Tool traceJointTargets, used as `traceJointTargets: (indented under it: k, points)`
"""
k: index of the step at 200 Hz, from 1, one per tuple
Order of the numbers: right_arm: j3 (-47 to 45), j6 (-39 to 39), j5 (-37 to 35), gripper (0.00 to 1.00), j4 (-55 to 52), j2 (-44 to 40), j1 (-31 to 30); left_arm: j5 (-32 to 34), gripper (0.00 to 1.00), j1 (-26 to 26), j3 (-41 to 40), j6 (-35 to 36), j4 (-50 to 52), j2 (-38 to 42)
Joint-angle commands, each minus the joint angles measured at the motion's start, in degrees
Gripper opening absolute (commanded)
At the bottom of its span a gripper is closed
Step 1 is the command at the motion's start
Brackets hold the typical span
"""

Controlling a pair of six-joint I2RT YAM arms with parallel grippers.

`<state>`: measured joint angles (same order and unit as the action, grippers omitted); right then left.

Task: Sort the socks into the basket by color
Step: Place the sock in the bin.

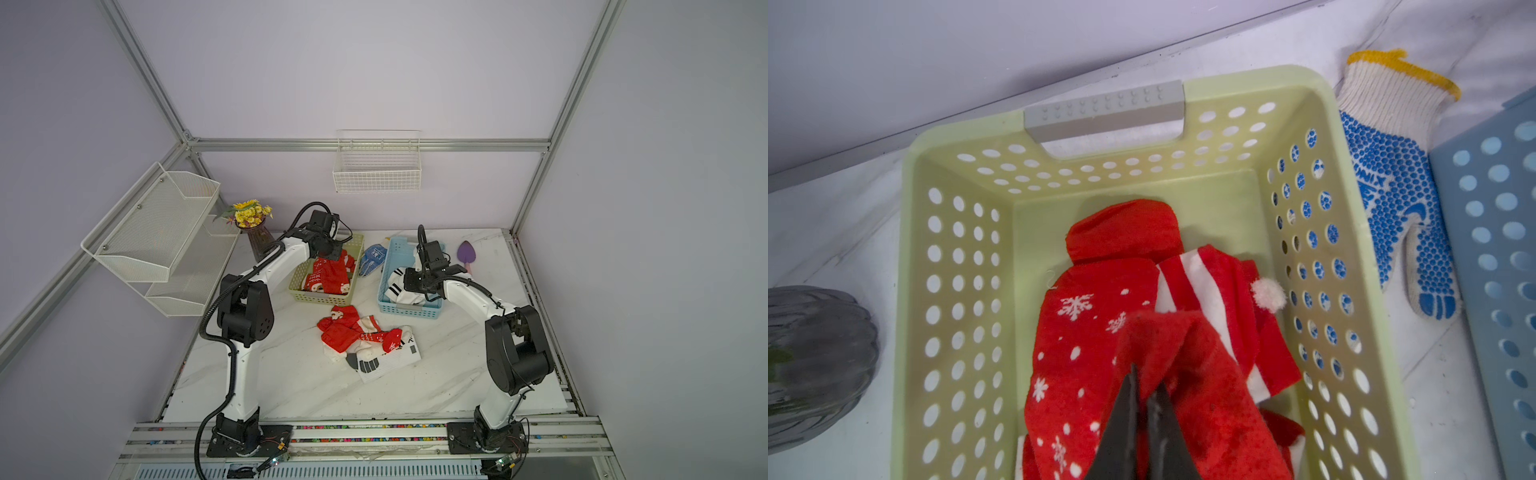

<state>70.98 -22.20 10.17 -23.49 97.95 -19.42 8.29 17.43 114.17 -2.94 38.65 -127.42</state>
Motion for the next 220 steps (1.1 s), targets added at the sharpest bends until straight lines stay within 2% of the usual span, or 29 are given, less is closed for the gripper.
traceJointTargets:
  k: [1,75,114,172,220]
  points:
    - [1.61,0.22,0.46,0.21,1.6,0.41,-0.08,-0.69,0.13,-0.72,3.43,-0.62,-1.21,-0.08]
    - [1.17,0.17,0.24,0.22,1.41,-1.01,-0.04,-0.34,0.43,-1.23,3.52,-1.67,-2.03,1.32]
    - [0.47,-0.32,0.02,0.22,1.69,-2.27,-0.07,-1.29,0.51,-1.25,2.67,-2.33,-2.04,4.43]
    - [-0.89,-0.65,-0.11,0.22,1.75,-4.68,-0.09,-6.94,0.64,-0.95,-2.12,-4.03,-2.57,11.43]
    - [-1.64,-0.73,-0.72,0.22,1.02,-6.65,-0.08,-9.16,0.69,0.13,-7.01,-6.39,-3.06,15.69]
